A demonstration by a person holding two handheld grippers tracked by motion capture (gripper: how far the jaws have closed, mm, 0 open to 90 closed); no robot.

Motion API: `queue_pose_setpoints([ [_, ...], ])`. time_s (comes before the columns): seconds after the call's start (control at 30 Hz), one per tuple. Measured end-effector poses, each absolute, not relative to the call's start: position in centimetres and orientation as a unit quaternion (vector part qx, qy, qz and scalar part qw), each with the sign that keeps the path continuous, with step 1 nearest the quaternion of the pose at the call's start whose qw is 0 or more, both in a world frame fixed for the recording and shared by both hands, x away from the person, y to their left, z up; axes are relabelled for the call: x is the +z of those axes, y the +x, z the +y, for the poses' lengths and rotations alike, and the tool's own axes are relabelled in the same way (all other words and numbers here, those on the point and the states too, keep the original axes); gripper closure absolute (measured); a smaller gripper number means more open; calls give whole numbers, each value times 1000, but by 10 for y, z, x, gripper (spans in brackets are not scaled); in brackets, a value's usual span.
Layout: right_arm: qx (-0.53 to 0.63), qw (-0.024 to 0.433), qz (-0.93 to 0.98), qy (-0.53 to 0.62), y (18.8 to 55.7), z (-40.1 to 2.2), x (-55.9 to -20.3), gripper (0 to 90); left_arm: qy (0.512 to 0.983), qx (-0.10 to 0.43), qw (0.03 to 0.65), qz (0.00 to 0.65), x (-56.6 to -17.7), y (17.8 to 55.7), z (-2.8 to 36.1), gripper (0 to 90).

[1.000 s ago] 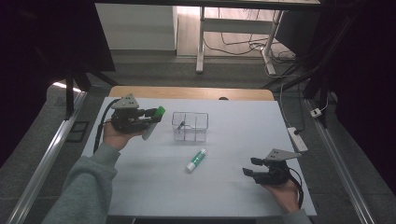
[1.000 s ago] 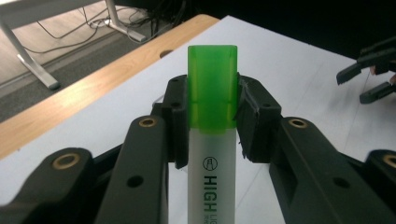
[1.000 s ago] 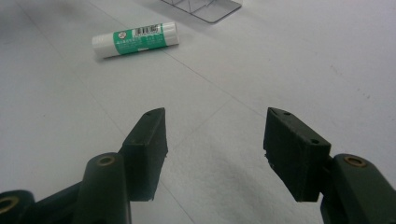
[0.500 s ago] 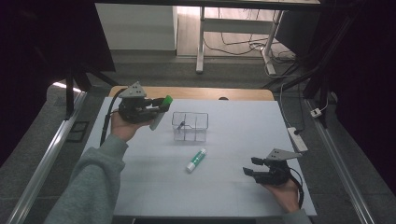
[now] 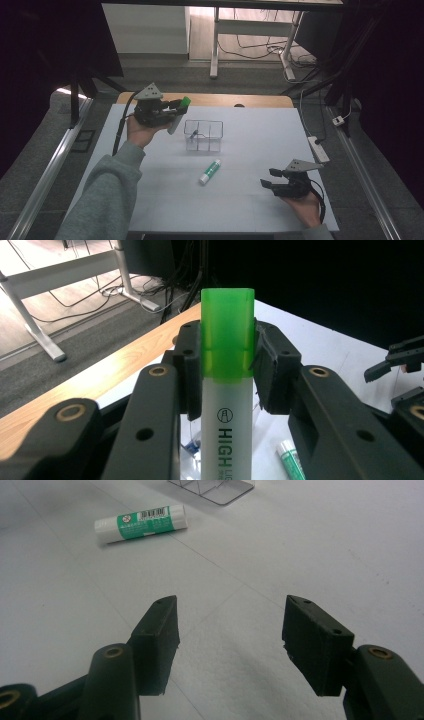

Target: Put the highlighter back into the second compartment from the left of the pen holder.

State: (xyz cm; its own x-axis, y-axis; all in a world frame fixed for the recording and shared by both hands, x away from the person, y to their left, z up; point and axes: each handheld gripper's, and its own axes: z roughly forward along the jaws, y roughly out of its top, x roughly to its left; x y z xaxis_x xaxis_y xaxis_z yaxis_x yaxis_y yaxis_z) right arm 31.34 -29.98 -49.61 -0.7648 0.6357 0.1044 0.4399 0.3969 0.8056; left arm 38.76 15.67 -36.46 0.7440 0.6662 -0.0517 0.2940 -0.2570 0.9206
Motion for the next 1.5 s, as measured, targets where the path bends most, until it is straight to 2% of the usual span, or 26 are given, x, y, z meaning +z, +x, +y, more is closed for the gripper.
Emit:
queue_pose_setpoints([
  [1.5, 441, 111, 828, 327, 314, -303, -497, 398, 766, 154, 543, 306, -383, 435, 95, 666],
])
